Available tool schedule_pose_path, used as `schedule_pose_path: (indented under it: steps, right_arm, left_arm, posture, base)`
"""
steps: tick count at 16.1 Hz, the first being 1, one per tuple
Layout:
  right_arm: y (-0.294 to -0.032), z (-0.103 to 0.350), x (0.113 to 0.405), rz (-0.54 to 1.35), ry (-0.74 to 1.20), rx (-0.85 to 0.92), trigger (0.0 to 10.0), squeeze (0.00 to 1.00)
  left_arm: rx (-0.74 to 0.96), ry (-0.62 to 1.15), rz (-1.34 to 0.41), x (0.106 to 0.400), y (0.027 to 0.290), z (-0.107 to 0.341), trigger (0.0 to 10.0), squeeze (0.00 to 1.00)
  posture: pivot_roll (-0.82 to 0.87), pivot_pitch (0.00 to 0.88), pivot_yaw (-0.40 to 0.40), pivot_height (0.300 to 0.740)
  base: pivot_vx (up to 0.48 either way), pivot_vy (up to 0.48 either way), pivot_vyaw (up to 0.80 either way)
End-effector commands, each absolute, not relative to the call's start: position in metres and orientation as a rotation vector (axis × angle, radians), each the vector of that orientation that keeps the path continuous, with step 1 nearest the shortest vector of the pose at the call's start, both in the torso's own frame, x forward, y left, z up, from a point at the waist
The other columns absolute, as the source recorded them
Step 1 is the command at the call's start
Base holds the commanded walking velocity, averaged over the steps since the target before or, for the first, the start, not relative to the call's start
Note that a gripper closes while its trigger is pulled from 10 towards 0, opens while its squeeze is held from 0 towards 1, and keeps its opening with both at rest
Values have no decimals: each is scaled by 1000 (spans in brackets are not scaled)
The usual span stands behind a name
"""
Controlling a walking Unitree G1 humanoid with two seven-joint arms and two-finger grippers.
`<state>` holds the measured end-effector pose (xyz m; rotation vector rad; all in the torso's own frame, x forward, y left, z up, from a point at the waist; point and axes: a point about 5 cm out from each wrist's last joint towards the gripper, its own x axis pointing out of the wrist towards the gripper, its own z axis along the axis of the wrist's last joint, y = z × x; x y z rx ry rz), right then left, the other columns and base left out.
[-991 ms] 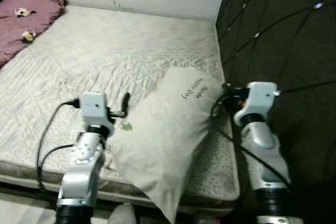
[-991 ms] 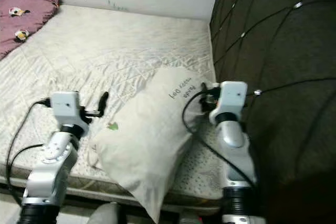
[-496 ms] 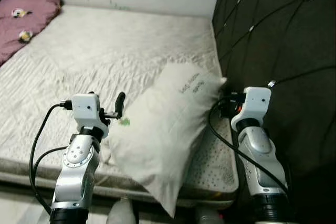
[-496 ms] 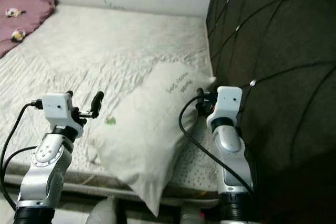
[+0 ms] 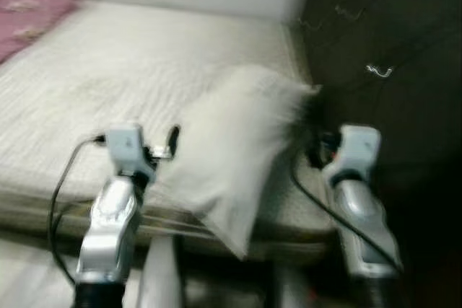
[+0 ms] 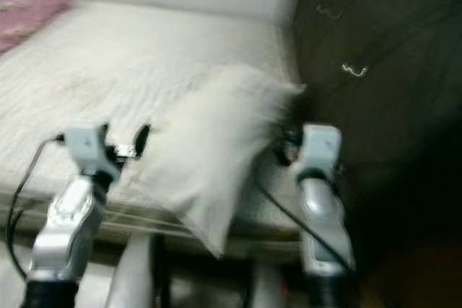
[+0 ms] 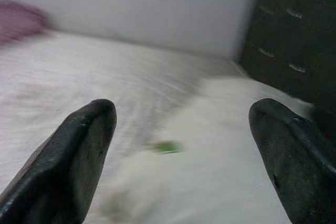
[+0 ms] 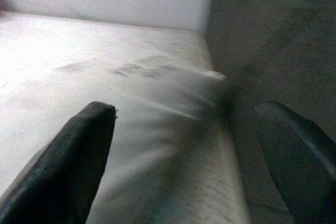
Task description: Clean up the room
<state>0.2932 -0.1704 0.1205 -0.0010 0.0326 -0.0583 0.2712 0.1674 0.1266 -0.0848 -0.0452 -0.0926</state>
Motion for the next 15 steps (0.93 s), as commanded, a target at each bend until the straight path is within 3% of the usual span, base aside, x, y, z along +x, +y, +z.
schedule_pose_path:
  steps: [1, 11, 15]
  right_arm:
    - [-169, 114, 289, -56, 54, 9, 10000, 0]
    - [-167, 112, 290, -42, 77, -8, 10000, 0]
    - [-165, 112, 292, -43, 75, -9, 10000, 0]
  left_arm:
    - [-92, 13, -84, 270, 169, 116, 10000, 0]
    - [-87, 30, -108, 264, 166, 111, 10000, 0]
    - [-95, 19, -100, 269, 166, 116, 10000, 0]
  posture:
    - [20, 0, -34, 614]
    - [16, 0, -48, 614]
    - [17, 0, -34, 614]
  base:
    - [0, 0, 0]
    - [0, 0, -80]
    - [188, 0, 0]
